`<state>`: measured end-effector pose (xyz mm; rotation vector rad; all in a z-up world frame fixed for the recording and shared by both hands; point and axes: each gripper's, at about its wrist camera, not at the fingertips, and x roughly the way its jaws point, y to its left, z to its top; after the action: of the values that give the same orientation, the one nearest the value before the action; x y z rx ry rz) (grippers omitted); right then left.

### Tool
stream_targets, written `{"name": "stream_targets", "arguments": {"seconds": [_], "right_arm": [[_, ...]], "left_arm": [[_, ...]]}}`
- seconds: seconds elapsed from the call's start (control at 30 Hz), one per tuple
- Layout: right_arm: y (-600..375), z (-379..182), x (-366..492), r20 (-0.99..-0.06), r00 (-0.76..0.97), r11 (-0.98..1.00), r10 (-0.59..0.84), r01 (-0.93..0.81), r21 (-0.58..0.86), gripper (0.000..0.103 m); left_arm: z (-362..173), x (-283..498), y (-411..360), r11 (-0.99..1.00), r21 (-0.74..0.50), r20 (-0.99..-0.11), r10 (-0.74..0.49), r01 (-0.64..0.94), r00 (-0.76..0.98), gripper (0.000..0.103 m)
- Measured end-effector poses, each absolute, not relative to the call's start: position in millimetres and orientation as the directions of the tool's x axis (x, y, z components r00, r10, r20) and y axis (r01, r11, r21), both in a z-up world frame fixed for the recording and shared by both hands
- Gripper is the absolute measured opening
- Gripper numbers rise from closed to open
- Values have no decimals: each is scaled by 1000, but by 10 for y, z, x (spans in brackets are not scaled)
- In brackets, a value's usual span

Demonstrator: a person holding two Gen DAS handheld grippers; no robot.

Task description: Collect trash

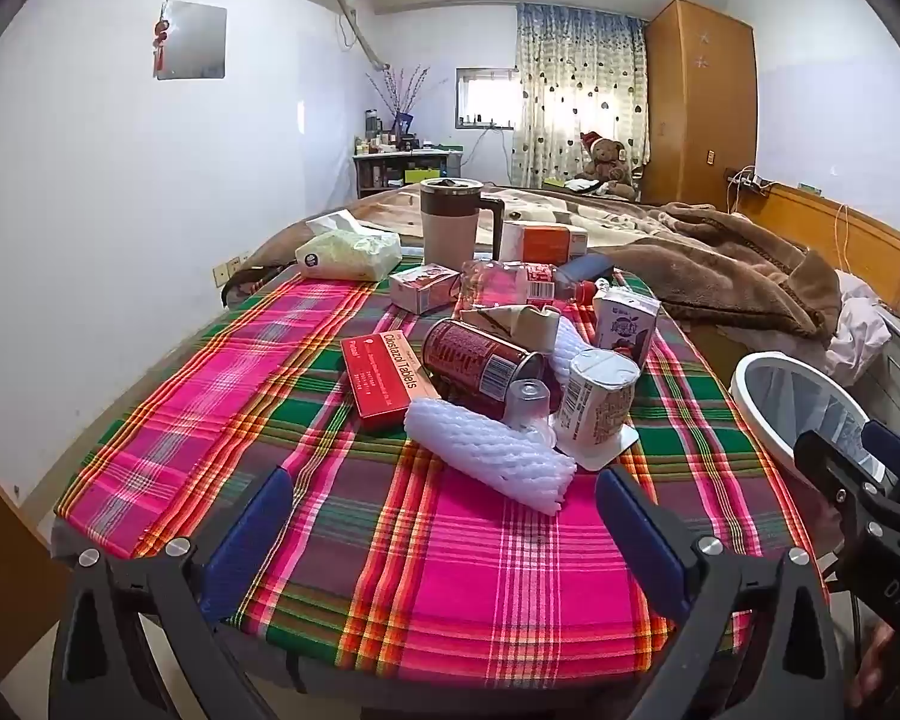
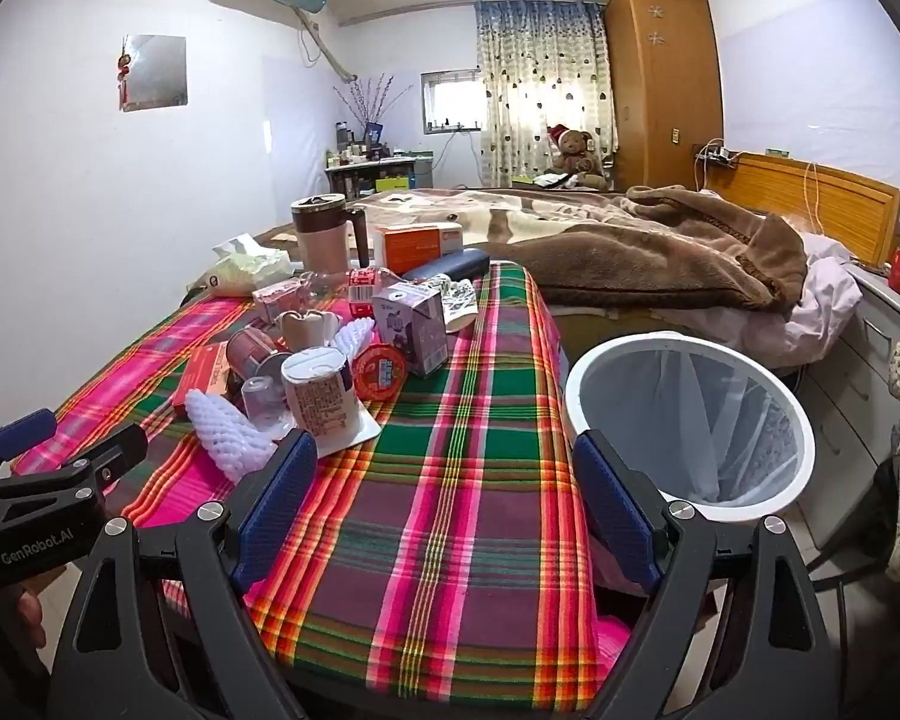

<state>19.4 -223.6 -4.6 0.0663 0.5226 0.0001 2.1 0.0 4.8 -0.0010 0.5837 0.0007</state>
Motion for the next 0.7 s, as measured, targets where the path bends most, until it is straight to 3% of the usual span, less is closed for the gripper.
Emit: {"name": "stream_targets", "arguments": {"seconds": [0.7], "right_arm": [[-2245, -18, 177, -498, 867, 998, 13, 20, 61, 89]], "left_arm": [[15, -2, 18, 1000, 0, -551, 3, -4, 835, 103]]}}
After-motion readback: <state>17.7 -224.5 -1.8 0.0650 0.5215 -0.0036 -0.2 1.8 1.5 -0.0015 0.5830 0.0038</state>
